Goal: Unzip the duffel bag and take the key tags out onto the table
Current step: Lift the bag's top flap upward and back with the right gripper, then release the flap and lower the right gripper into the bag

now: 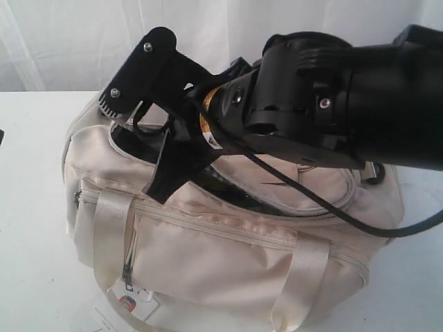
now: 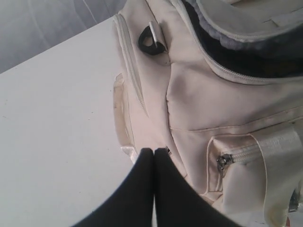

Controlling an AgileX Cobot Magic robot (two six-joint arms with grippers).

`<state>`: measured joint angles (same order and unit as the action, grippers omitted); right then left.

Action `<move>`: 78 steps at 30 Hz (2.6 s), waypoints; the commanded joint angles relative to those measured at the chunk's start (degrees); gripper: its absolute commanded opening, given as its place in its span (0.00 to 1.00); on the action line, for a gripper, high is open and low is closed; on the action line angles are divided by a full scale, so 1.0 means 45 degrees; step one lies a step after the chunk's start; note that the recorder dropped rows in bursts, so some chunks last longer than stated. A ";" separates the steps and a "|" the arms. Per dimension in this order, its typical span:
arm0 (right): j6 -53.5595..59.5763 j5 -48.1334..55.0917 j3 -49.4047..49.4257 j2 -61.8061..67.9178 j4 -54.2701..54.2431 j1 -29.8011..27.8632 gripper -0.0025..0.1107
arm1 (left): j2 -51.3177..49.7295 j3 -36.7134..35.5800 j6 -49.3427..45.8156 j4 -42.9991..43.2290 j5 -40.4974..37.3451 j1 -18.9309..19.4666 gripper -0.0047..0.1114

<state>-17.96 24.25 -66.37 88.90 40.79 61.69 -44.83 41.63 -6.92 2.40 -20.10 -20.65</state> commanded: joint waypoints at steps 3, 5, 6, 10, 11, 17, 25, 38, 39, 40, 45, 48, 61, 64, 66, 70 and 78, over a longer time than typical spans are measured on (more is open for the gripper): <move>-0.0193 0.1045 -0.0099 -0.0046 0.3118 -0.0025 0.02 | 0.0099 -0.0059 0.0171 -0.0159 -0.0003 -0.0022 0.04; -0.1388 0.1654 -0.0277 0.0017 0.5205 -0.0165 0.02 | 0.0099 -0.0059 0.0171 -0.0159 -0.0003 -0.0022 0.04; -0.1944 0.1929 -0.0435 0.0084 0.5824 -0.0322 0.02 | 0.0099 -0.0059 0.0167 -0.0188 -0.0003 -0.0022 0.04; -0.2707 0.1085 -0.1097 0.0513 0.6413 -0.1366 0.02 | 0.0099 -0.0059 0.0167 -0.0238 -0.0003 -0.0022 0.04; -0.2707 0.0712 -0.1227 0.0601 0.6413 -0.1656 0.02 | 0.0099 -0.0059 0.0167 -0.0238 -0.0003 -0.0022 0.04; -0.2707 -0.0504 -0.2603 0.2023 0.6413 -0.3120 0.02 | 0.0099 -0.0059 0.0201 -0.0235 -0.0003 -0.0022 0.04; -0.2660 -0.2031 -0.4777 0.4107 0.6660 -0.4800 0.02 | 0.0099 -0.0059 0.0199 -0.0326 -0.0003 -0.0022 0.04; -0.2609 -0.3316 -0.7311 0.5676 0.7598 -0.5743 0.02 | 0.0099 -0.0059 0.0199 -0.0326 -0.0003 -0.0022 0.04; -0.2609 -0.3238 -0.7403 0.5811 0.7598 -0.5752 0.02 | 0.0099 -0.0059 0.0199 -0.0327 -0.0031 -0.0022 0.04; -0.2609 -0.3177 -0.7451 0.5917 0.7598 -0.5786 0.03 | 0.0099 -0.0059 0.0199 -0.0327 -0.0031 -0.0022 0.04; -0.2686 -0.2697 -0.7471 0.6447 0.7524 -0.5842 0.16 | 0.0099 -0.0059 0.0199 -0.0327 -0.0056 -0.0022 0.04; -0.2686 -0.2286 -0.7471 0.6702 0.7524 -0.5842 0.31 | 0.0099 -0.0059 0.0199 -0.0327 -0.0082 -0.0022 0.04; -0.2811 0.1358 -0.7773 0.4483 0.5791 -0.5713 0.40 | 0.0099 -0.0059 0.0171 -0.0327 -0.0106 -0.0022 0.04; -0.0094 0.3249 -0.7751 0.4380 0.2427 -0.5713 0.28 | 0.0099 -0.0059 0.0171 -0.0327 -0.0106 -0.0022 0.04; 0.2435 0.3438 -0.7656 0.4380 -0.0340 -0.5713 0.14 | 0.0099 -0.0059 0.0171 -0.0327 -0.0106 -0.0022 0.04; 0.5115 0.4342 -0.7571 0.3965 -0.4050 -0.5713 0.02 | 0.0099 -0.0059 0.0147 -0.0327 -0.0133 -0.0022 0.04; 1.0743 0.9978 -0.7571 0.2357 -1.1087 -0.5713 0.02 | 0.0099 -0.0059 0.0147 -0.0327 -0.0133 -0.0022 0.04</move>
<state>24.87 56.77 -100.51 101.53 -1.36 36.04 -44.83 41.63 -6.54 1.37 -20.22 -20.65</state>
